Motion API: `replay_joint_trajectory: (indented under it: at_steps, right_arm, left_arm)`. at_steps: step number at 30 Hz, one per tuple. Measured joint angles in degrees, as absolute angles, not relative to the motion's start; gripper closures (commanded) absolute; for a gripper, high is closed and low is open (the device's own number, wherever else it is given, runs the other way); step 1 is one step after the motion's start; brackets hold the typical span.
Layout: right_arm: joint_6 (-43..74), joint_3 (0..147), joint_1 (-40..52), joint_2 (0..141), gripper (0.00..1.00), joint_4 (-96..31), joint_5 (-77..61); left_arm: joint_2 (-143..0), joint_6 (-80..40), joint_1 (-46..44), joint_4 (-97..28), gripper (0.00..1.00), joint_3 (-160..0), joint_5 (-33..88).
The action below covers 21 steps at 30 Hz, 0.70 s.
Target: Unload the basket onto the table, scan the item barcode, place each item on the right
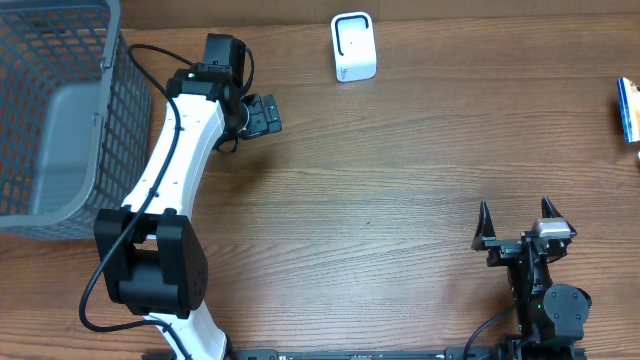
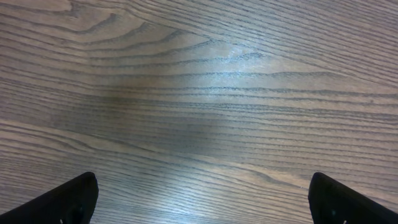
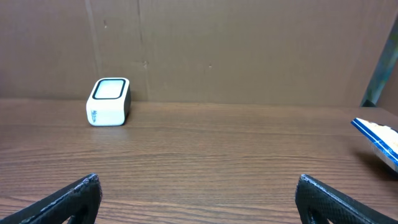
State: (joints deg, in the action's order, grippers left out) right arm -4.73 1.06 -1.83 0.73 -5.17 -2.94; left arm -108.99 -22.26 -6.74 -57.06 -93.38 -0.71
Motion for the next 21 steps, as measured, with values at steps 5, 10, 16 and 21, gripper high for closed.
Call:
replay_joint_trajectory:
  at_steps: [5, 10, 16, 21]
  right_arm:
    - [-4.8, 1.1, -1.8, 0.7, 0.0, -5.1, -2.9]
    - [-4.8, 1.1, -1.8, 0.7, 0.0, -5.2, -2.9]
    - [-4.8, 1.1, -1.8, 0.7, 0.0, -5.1, -2.9]
    - [-4.8, 1.1, -1.8, 0.7, 0.0, -5.1, -2.9]
  left_arm:
    - [-109.0, -22.3, -6.7, -57.1, 0.0, -93.4, -0.7]
    - [-109.0, -22.2, -6.7, -57.1, 0.0, -93.4, -0.7]
    - [-109.0, -22.2, -6.7, -57.1, 0.0, -93.4, -0.8]
    - [-109.0, -22.2, -6.7, -57.2, 0.0, -93.4, -1.2]
